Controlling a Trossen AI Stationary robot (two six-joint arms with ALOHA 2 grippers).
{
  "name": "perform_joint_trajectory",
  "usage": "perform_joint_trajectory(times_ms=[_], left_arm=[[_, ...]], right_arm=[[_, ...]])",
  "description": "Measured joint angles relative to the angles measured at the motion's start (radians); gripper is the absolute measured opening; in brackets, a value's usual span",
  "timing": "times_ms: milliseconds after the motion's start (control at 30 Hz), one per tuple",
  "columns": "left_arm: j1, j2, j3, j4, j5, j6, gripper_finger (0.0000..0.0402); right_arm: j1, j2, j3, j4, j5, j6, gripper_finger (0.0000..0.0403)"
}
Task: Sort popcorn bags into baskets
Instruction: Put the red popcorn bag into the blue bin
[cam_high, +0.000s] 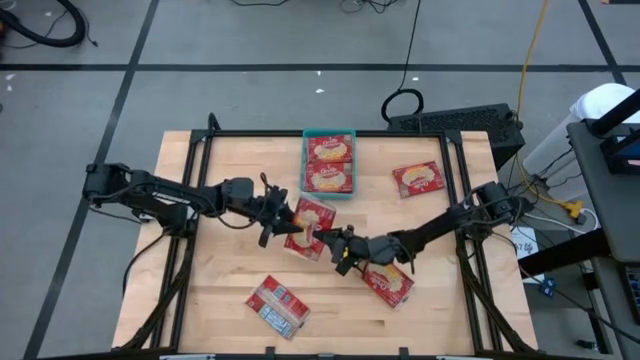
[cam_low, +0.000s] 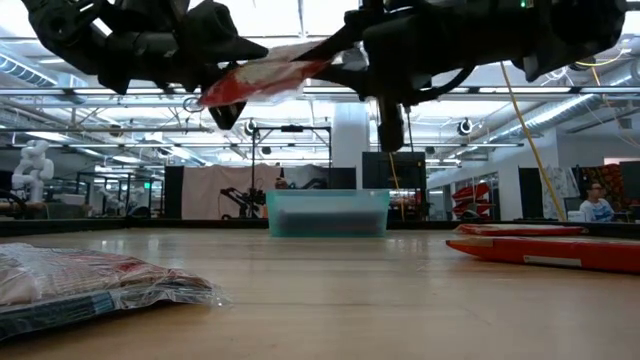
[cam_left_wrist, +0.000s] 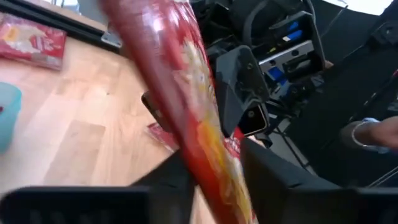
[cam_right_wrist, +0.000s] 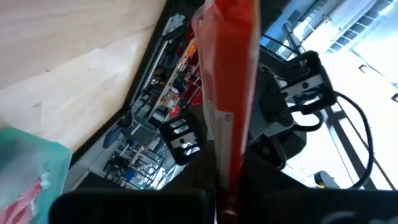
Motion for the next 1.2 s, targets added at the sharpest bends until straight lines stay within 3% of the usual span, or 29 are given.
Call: perform_joint_trajectory(times_ms=[133, 300, 433, 600, 800, 867, 1033, 1200], left_arm=[[0.01, 0.0, 0.0, 0.0, 0.0, 0.049, 0.0024], [0.076, -0.02, 0.0, -0.019, 0.068, 0.053, 0.0021], [0.153, -0.083, 0.0, -0.034, 0.129, 0.079, 0.0014], [0.248, -0.22, 0.0, -0.059, 0.144, 0.172, 0.002], [0.275, -0.326, 0.001, -0.016, 0.02, 0.3, 0.0017], [0.27, -0.318, 0.002, 0.011, -0.015, 0.318, 0.0014], [0.238, -0.238, 0.002, 0.125, -0.101, 0.321, 0.0027], [0.206, -0.177, 0.002, 0.216, -0.109, 0.327, 0.0025]], right_arm=[[-0.008, 0.0, 0.0, 0.007, 0.017, 0.036, 0.0042], [-0.002, 0.0, 0.0, -0.014, 0.055, 0.25, 0.0085], [0.022, -0.001, 0.0, 0.004, 0.162, 0.478, 0.0114], [0.066, 0.0, -0.002, 0.091, 0.211, 0.844, 0.0131], [0.042, 0.0, -0.002, 0.284, 0.302, 1.499, 0.0132], [0.0, -0.002, -0.002, 0.304, 0.275, 1.634, 0.0132], [-0.114, -0.021, -0.003, 0.292, 0.065, 1.931, 0.0132], [-0.151, -0.099, -0.012, 0.155, -0.007, 2.075, 0.0138]])
